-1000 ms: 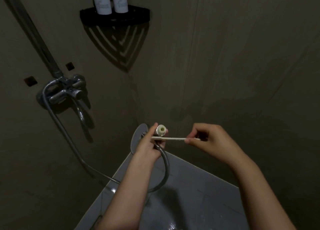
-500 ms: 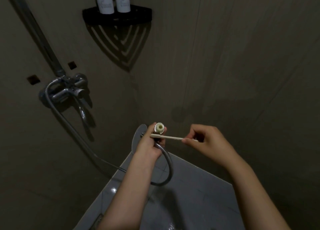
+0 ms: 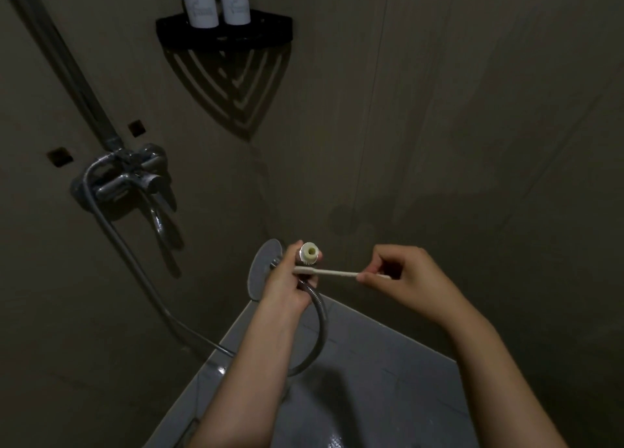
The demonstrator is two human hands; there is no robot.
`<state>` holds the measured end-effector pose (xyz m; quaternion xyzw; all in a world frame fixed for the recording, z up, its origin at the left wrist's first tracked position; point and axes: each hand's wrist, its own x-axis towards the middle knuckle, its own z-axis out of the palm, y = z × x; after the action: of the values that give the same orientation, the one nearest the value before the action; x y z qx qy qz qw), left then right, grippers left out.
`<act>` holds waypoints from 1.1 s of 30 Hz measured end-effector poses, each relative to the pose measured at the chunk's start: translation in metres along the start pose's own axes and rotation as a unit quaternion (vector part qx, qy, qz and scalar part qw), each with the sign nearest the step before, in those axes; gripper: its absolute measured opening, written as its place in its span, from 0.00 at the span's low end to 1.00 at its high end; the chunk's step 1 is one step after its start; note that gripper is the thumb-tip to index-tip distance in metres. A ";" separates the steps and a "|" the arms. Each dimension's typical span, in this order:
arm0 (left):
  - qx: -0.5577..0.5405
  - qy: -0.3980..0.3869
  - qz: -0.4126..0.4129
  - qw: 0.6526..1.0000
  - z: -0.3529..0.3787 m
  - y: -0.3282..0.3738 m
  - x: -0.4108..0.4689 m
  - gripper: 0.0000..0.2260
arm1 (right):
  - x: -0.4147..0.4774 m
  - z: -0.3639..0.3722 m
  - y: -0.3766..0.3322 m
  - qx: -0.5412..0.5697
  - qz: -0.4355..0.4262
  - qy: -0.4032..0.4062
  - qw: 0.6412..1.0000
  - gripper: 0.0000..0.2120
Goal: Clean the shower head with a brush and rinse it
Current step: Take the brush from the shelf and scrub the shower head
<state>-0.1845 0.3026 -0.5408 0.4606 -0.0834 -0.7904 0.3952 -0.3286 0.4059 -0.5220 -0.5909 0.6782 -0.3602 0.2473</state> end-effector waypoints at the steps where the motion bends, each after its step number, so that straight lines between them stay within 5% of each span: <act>1: -0.003 -0.001 0.000 1.000 0.001 0.000 -0.001 0.10 | 0.001 0.002 0.001 -0.001 0.000 0.006 1.000 0.10; 21: 0.016 -0.002 -0.041 0.999 -0.006 -0.004 0.013 0.03 | -0.002 -0.010 0.006 0.092 0.028 0.054 0.994 0.09; 26: 0.005 -0.003 -0.017 1.000 0.000 -0.006 0.012 0.15 | -0.001 -0.001 0.000 0.116 0.033 -0.001 0.993 0.09; 33: 0.010 0.001 -0.025 1.000 -0.004 -0.007 0.014 0.04 | -0.004 -0.011 0.006 0.119 0.047 0.041 0.991 0.10</act>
<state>-0.1890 0.2978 -0.5556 0.4668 -0.0793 -0.7988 0.3710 -0.3406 0.4121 -0.5202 -0.5096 0.6668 -0.4503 0.3048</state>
